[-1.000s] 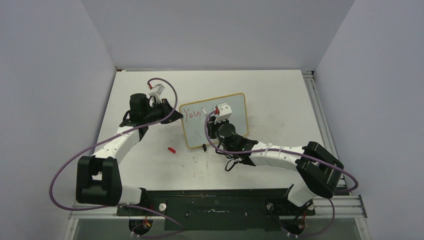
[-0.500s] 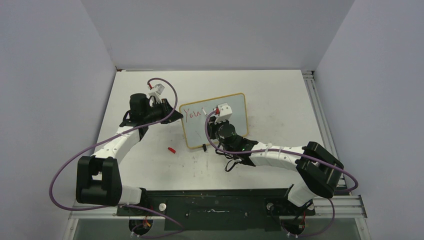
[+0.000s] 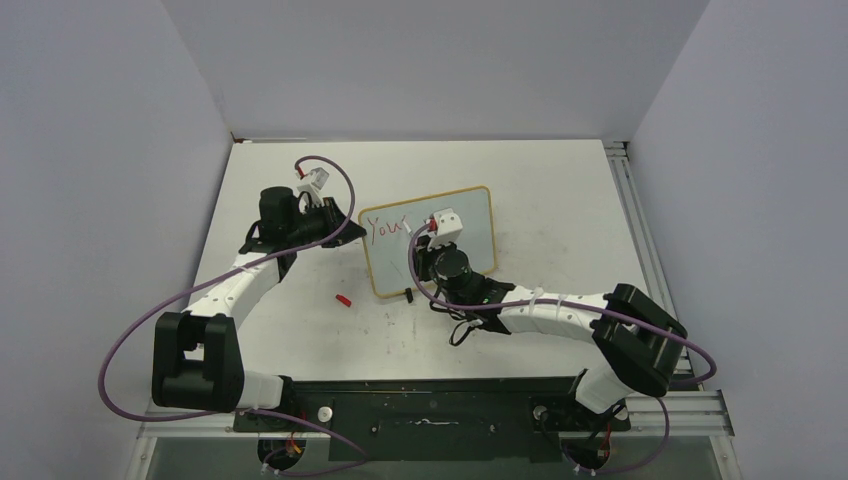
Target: Write a sentence on the whiteboard
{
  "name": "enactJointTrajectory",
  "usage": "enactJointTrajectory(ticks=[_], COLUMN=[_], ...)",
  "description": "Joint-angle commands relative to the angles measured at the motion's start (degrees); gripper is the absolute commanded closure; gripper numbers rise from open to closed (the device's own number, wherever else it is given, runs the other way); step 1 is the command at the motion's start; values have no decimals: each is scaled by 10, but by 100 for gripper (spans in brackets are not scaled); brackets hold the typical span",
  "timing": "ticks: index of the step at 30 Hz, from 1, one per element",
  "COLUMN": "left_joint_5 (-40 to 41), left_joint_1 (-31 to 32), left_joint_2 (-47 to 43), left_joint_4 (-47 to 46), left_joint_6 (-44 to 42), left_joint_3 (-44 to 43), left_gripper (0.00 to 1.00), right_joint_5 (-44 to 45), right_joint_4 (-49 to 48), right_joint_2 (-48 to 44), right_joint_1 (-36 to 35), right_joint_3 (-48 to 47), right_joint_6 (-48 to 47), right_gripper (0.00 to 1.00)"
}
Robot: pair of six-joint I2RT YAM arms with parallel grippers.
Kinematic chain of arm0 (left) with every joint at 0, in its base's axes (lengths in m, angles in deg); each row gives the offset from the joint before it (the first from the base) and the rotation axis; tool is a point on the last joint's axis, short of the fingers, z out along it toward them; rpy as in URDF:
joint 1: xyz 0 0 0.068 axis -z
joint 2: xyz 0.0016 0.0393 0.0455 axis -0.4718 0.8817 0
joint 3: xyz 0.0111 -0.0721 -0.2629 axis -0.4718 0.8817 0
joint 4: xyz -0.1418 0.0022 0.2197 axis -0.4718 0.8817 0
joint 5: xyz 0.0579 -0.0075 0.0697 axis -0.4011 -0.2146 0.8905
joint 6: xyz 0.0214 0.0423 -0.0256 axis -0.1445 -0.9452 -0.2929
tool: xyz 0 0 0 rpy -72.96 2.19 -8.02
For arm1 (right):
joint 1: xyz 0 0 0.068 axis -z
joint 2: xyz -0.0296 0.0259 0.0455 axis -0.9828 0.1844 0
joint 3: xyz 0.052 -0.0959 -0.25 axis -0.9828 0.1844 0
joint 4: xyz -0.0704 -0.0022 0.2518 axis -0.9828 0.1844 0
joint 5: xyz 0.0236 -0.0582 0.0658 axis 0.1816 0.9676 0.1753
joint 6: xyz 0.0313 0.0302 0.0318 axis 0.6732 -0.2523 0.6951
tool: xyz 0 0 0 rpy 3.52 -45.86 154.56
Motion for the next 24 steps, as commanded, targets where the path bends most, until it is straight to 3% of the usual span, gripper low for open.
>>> enactJointTrajectory(ticks=[1,9,24], left_joint_5=[-10,-10,-10], left_joint_1=[-5,-5,-5], left_joint_2=[-21,-23,-22], left_joint_4=[-22,-22,-23], left_joint_6=[5,5,5], left_joint_3=[-16,-16,-16], left_gripper=[100,100,100], right_joint_5=[1,25,11], right_joint_4=[-10,10,4], right_joint_2=[-34,-76,-36], right_joint_1=[-9,-12,2], right_joint_3=[7,16,7], right_joint_6=[2,-12,-23], right_gripper=[95,95,95])
